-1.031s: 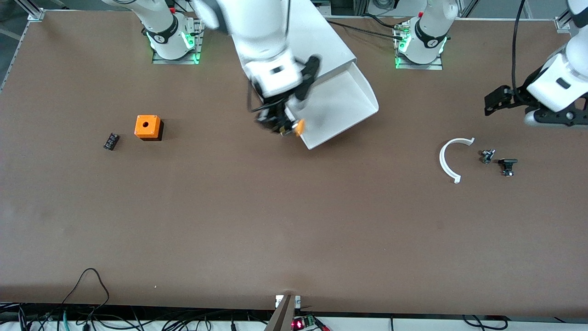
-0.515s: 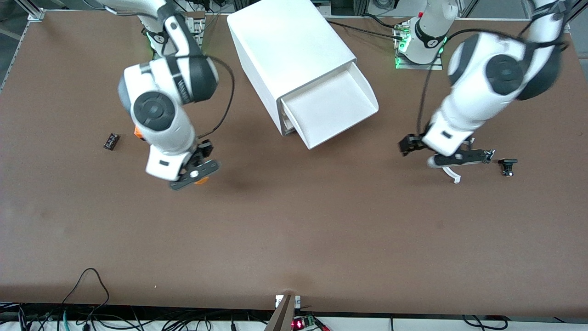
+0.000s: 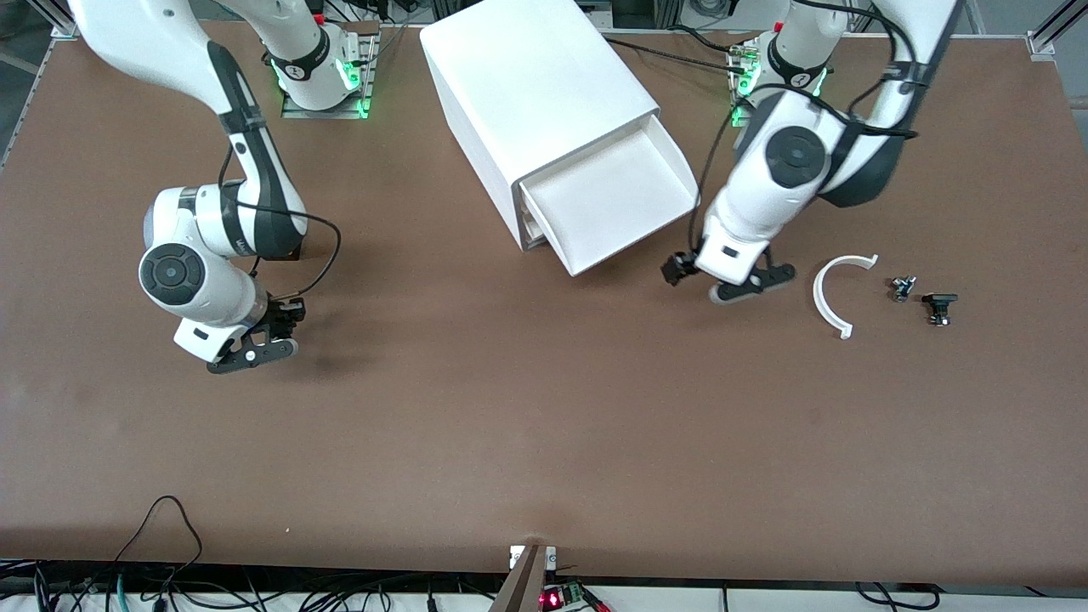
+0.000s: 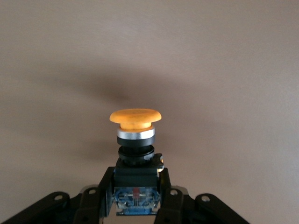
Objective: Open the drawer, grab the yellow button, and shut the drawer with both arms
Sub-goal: 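Lift the button out with the right gripper while the left gripper reaches the drawer, then push the drawer shut with the left gripper while the right gripper lowers the button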
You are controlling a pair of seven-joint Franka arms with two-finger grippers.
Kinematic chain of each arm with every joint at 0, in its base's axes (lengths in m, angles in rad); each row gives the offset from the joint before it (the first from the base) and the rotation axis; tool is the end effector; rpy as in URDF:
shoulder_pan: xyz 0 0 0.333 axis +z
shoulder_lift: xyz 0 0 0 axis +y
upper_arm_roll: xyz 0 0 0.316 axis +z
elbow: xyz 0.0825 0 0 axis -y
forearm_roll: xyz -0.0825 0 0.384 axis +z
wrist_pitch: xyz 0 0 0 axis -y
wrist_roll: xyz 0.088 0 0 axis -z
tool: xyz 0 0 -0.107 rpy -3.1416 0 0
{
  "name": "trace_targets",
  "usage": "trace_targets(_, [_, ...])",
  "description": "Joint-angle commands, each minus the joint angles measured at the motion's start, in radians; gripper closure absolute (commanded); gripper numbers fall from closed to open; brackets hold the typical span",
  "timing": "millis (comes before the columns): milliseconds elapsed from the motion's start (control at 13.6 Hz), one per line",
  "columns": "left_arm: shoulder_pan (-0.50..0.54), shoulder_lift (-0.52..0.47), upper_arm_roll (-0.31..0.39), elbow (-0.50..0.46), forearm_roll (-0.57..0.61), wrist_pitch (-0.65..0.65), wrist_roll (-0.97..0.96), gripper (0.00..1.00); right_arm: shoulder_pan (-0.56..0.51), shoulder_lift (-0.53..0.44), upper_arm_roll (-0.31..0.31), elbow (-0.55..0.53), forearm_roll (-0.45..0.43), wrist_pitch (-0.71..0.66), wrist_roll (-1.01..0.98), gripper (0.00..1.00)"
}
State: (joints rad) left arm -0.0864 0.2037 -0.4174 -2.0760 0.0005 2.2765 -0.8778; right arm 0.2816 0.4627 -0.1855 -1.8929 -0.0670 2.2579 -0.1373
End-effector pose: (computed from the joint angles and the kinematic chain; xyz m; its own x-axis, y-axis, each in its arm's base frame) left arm 0.5082 -0.2743 0.3410 0.9272 0.3706 -0.0539 0.3736 -0.9255 0.0628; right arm 0.6194 0.0634 0.2556 0.9530 0.2814 -0.1118 0.2938 -0.9489 0.1155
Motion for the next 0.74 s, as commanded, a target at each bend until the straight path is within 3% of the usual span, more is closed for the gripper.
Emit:
trace_targets(0, [-0.003, -0.062, -0.125, -0.088, -0.014, -0.002, -0.162, 0.00, -0.022, 0.002, 0.015, -0.121, 0.003, 0.177, -0.025, 0.74])
trace_targets(147, [0.000, -0.089, -0.234, -0.131, -0.014, -0.005, -0.220, 0.00, -0.028, 0.022, 0.015, -0.188, 0.001, 0.303, -0.031, 0.74])
trace_targets(221, [0.000, -0.090, -0.251, -0.142, -0.014, -0.005, -0.219, 0.00, -0.032, 0.025, 0.015, -0.193, 0.001, 0.316, -0.039, 0.73])
trace_targets(294, [0.000, -0.092, -0.282, -0.151, -0.016, -0.005, -0.221, 0.00, -0.032, 0.022, 0.015, -0.189, 0.003, 0.312, -0.032, 0.51])
trace_targets(368, [0.005, -0.098, -0.311, -0.160, -0.022, -0.006, -0.222, 0.00, -0.032, 0.017, 0.015, -0.183, 0.007, 0.307, -0.028, 0.18])
trace_targets(442, [0.005, -0.105, -0.336, -0.168, -0.060, -0.012, -0.234, 0.00, -0.032, 0.008, 0.015, -0.173, 0.015, 0.286, -0.028, 0.00])
trace_targets(663, [0.008, -0.112, -0.353, -0.171, -0.138, -0.022, -0.253, 0.00, -0.033, -0.027, 0.018, -0.079, 0.019, 0.110, 0.033, 0.00])
